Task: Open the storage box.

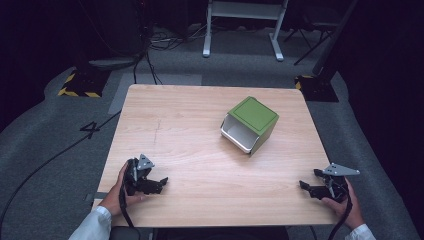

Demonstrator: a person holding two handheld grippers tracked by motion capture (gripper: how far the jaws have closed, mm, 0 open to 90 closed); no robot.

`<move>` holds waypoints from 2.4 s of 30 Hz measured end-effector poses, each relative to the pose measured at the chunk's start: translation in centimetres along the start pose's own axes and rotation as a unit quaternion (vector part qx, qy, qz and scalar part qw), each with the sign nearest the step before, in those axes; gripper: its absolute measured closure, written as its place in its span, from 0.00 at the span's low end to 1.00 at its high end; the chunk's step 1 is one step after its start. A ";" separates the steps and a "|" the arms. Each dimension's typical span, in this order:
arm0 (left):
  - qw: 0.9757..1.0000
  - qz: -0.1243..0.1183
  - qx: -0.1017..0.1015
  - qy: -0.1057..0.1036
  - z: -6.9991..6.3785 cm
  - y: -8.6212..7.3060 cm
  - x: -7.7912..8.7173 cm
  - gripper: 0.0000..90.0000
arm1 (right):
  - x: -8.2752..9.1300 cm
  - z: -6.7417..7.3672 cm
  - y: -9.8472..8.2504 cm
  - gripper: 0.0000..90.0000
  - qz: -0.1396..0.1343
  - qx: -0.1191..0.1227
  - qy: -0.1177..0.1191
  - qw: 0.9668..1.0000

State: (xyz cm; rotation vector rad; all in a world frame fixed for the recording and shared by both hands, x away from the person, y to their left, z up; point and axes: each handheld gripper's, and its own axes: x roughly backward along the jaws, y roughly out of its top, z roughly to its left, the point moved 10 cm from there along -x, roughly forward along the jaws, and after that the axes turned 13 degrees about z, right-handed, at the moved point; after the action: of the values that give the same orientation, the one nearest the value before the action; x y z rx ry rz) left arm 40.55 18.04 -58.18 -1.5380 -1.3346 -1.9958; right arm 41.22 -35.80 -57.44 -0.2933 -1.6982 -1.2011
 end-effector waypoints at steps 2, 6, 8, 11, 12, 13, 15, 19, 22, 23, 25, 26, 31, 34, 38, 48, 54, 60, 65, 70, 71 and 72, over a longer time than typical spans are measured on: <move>1.000 -0.002 -0.008 -0.006 0.0 0.2 -0.1 0.02 | 0.0 0.0 0.0 0.18 0.000 0.000 0.001 1.000; 0.999 0.000 -0.040 -0.025 -0.2 0.5 -0.3 0.02 | 0.0 0.0 0.0 0.18 0.000 0.000 0.001 1.000; 0.998 0.003 -0.055 -0.034 -0.5 0.8 -0.4 0.02 | 0.0 0.0 0.0 0.18 0.000 0.000 0.000 1.000; 0.996 0.008 -0.077 -0.051 -1.1 1.5 -0.5 0.08 | 0.0 0.0 0.0 0.18 0.000 0.000 0.001 1.000; 0.995 0.007 -0.086 -0.056 -1.4 1.8 -0.5 0.13 | 0.0 0.0 0.0 0.18 0.000 0.000 0.001 1.000; 0.993 0.006 -0.093 -0.065 -1.7 2.2 -0.5 0.20 | 0.0 0.0 0.0 0.18 0.000 0.000 0.001 1.000; 0.993 -0.001 -0.093 -0.077 -2.3 3.2 -0.5 0.18 | 0.0 0.0 0.0 0.18 0.000 0.000 0.000 1.000; 0.988 -0.017 -0.115 -0.097 -3.7 5.1 -0.4 0.18 | 0.0 0.0 0.0 0.18 0.000 0.000 0.000 1.000; 0.982 -0.035 -0.151 -0.109 -5.6 7.9 -0.2 0.18 | 0.0 0.0 0.0 0.18 0.000 0.000 0.000 1.000; 0.981 -0.038 -0.160 -0.108 -6.1 8.6 -0.2 0.18 | 0.0 0.0 0.0 0.18 0.000 0.000 0.000 1.000; 0.978 -0.044 -0.165 -0.116 -6.8 9.6 -0.2 0.18 | 0.0 0.0 0.0 0.18 0.000 0.000 0.000 1.000; 0.978 -0.047 -0.168 -0.117 -7.0 10.1 -0.3 0.18 | 0.0 0.0 0.0 0.18 0.000 0.000 0.000 1.000; 0.972 -0.054 -0.186 -0.131 -8.4 12.0 -0.5 0.18 | 0.0 0.0 0.0 0.18 0.000 0.000 0.000 1.000; 0.970 -0.057 -0.195 -0.133 -9.0 13.1 -0.6 0.18 | 0.0 0.0 0.0 0.18 0.000 0.000 0.000 1.000; 0.966 -0.057 -0.213 -0.134 -10.2 14.5 -1.0 0.18 | 0.0 0.0 0.0 0.18 0.000 0.000 0.000 1.000; 0.952 -0.063 -0.257 -0.151 -13.9 18.3 -2.1 0.18 | 0.0 0.0 0.0 0.18 0.000 0.000 0.000 1.000; 0.947 -0.052 -0.277 -0.155 -15.8 19.7 -3.5 0.18 | 0.0 0.0 0.0 0.18 0.000 0.000 0.000 1.000; 0.943 -0.061 -0.290 -0.155 -17.1 21.2 -3.7 0.18 | 0.0 0.0 0.0 0.18 -0.001 0.000 0.000 1.000; 0.940 -0.060 -0.294 -0.162 -17.9 22.2 -4.3 0.18 | 0.0 0.0 0.0 0.18 -0.001 0.000 0.000 1.000; 0.939 -0.049 -0.298 -0.165 -18.5 22.6 -5.5 0.18 | 0.0 0.0 0.0 0.18 -0.001 0.000 0.000 1.000; 0.940 -0.047 -0.296 -0.166 -18.6 22.7 -5.8 0.18 | 0.0 0.0 0.0 0.18 -0.001 0.000 0.000 1.000; 0.940 -0.047 -0.294 -0.166 -18.6 22.8 -6.0 0.18 | 0.0 0.0 0.0 0.18 -0.001 0.000 0.000 1.000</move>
State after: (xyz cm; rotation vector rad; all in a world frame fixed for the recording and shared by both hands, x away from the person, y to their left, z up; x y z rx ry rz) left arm 47.47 -10.62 -52.34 -2.1884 -0.9635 -2.4212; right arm 41.21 -35.77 -57.43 -0.2918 -1.6989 -1.2014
